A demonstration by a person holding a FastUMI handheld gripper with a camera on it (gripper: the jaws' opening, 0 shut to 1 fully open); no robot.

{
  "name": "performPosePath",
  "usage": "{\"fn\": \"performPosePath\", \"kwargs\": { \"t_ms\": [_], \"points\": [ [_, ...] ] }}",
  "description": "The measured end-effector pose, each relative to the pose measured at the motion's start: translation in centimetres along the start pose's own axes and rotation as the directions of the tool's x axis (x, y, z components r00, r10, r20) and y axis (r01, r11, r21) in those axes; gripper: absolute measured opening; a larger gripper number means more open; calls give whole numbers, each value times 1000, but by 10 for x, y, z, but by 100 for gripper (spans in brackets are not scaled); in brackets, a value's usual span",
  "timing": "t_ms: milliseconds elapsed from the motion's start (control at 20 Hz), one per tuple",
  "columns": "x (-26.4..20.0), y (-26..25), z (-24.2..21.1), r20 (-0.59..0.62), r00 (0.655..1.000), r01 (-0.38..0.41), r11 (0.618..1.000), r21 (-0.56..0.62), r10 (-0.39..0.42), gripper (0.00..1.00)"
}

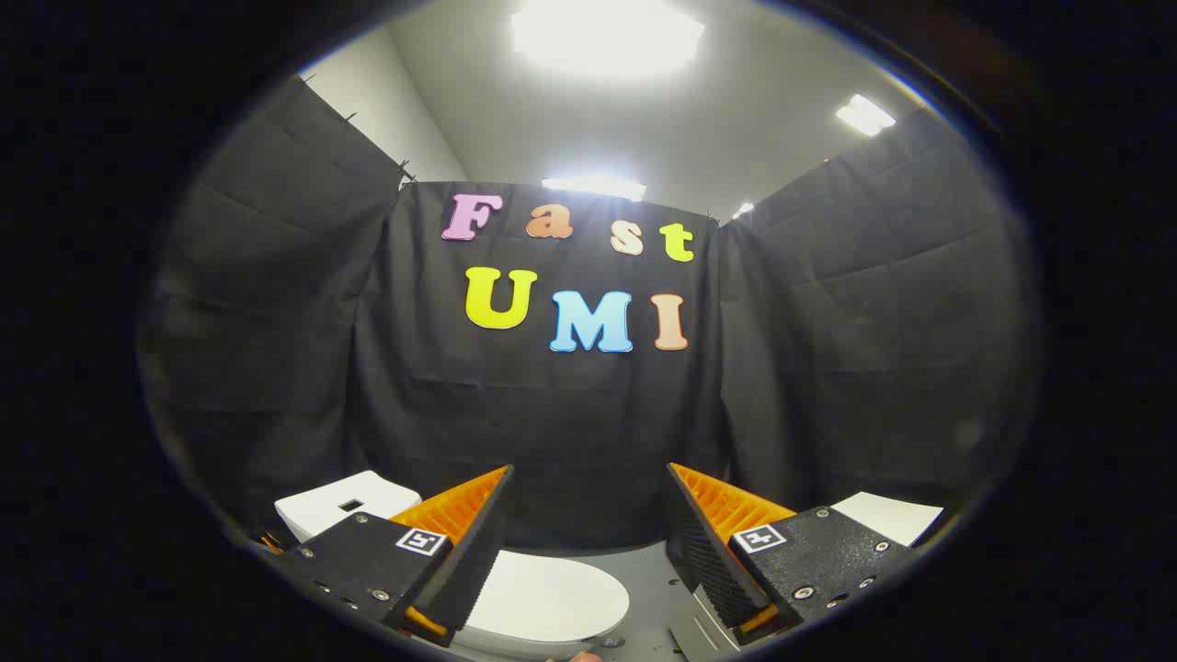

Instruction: Open the toilet lid.

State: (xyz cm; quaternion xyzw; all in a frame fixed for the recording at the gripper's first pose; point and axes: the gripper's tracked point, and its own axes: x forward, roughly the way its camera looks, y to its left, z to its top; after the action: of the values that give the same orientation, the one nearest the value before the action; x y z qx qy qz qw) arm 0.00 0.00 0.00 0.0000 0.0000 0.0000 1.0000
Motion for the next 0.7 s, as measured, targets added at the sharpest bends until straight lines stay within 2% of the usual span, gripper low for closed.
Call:
{"fn": "performPosePath", "kwargs": {
  "t_ms": [700],
  "points": [
    [-3, -10, 4, 7, 1000, 20, 999, -31, -20, 96]
  ]
}}
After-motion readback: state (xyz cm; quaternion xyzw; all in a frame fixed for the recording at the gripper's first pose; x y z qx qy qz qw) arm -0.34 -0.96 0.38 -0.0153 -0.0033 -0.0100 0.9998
